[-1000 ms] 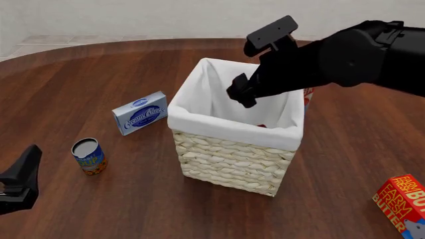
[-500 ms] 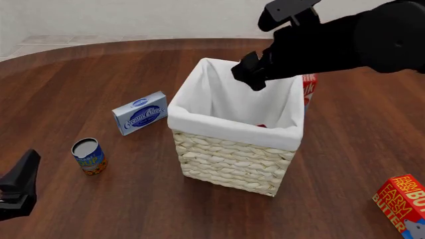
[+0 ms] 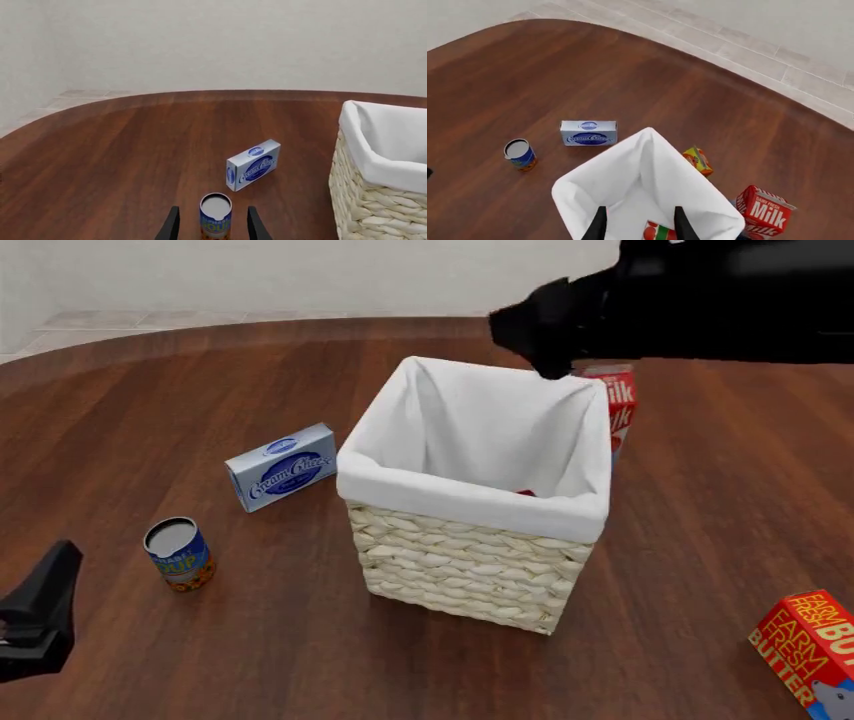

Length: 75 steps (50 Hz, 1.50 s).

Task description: Pick up the alphabet soup and the tomato sauce, and put them in the basket.

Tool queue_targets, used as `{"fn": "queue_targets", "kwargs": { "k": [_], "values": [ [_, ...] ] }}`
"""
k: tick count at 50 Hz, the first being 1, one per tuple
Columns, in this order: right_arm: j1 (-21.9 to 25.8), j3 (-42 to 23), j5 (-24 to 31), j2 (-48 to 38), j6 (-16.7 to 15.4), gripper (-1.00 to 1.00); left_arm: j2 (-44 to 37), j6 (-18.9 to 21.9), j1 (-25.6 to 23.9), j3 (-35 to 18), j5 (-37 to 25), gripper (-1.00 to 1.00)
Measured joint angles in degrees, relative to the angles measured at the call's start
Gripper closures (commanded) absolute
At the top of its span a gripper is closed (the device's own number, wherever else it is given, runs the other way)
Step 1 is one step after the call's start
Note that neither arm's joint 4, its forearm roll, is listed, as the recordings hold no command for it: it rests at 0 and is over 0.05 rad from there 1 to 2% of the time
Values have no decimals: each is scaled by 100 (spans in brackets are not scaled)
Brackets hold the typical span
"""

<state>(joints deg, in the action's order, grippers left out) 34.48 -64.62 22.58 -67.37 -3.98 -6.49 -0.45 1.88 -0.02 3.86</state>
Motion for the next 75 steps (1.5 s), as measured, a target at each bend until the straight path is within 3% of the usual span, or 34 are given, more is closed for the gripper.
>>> {"fn": "queue_targets", "kwargs": {
  "k": [13,30,48,64,75],
  "values": [
    [-53,22,-362,615,365,-100,-195,60,-21,0,168,-100],
    [3,20,-771,1261,592,-100,-363,163,-43,0,284,-100],
    [124,742,-1584,2351,915,-100,-21,230,-49,-3,4,-100],
    [118,545,-1483,3009,858,-100,71,287,-97,-9,-90,-100],
    [9,504,-1332,3526,1016,-100,-31,293,-143,-29,-50,-100]
  ]
}}
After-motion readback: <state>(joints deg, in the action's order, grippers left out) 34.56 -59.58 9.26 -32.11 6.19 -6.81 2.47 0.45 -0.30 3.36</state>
